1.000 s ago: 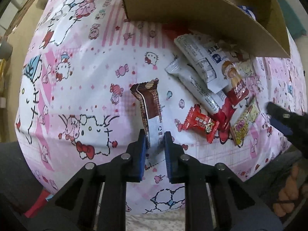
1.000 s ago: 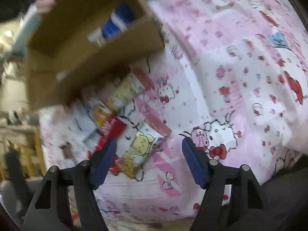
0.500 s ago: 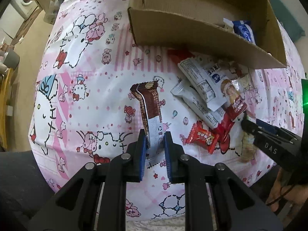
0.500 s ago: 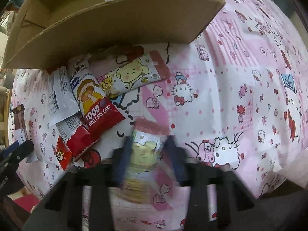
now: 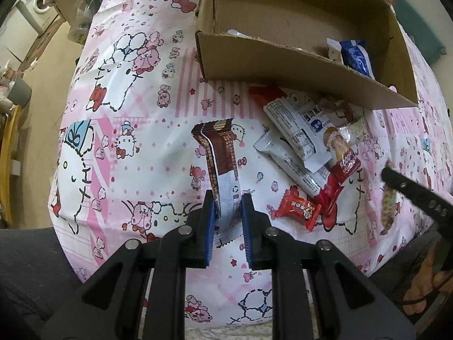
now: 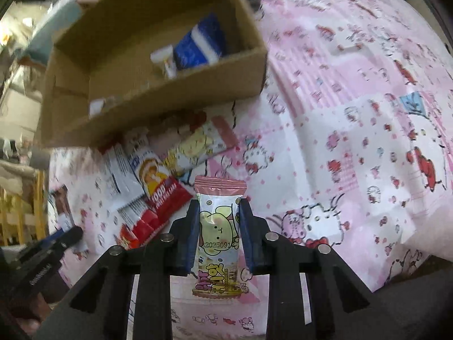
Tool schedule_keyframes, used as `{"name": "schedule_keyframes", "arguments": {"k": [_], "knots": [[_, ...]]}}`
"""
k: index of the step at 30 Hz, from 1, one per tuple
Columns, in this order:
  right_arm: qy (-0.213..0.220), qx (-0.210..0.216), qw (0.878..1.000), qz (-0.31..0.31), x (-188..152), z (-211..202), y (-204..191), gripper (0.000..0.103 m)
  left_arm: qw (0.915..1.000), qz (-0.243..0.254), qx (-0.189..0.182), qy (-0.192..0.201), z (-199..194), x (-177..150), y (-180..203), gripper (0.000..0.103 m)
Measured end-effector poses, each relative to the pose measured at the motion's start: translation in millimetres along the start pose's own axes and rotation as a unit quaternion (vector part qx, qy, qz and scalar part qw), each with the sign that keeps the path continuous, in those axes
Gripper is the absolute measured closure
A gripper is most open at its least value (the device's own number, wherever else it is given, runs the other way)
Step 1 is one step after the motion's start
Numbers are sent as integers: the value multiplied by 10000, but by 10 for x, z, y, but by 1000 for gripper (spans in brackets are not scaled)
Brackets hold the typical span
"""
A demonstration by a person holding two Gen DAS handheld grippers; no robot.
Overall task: Organize snacks
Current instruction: 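Lift both held snacks and carry them over the box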
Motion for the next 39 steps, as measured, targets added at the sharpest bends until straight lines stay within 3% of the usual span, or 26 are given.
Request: {"name": "schedule_keyframes", "arguments": {"k": [8,13,25,39], "knots": [[929,137,9955,83,185,-420,-16,75,9997,-4,55,219,-34,53,-11,89],[1022,431,9938,6,197,-491,-119,75,9986,-35,69,524,-165,129,-57,89],[1807,740,9803,-313,354,-805,-371,75,9908,60,-157,1342,-739,426,32,89],[2506,934,9628,-385,802,-1183,-294,75,9818,421,-328,1822,-1131,992,394,89]]}}
Point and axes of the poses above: each gripper's, at about its wrist camera, not at the fingertips, and z roughly the way its jaws point, y to its right, x to its top, the point moved 6 cm from there along z, roughly the way its jaws point, and after that the axes turned 12 degrees about -z, right-handed, at the moved point
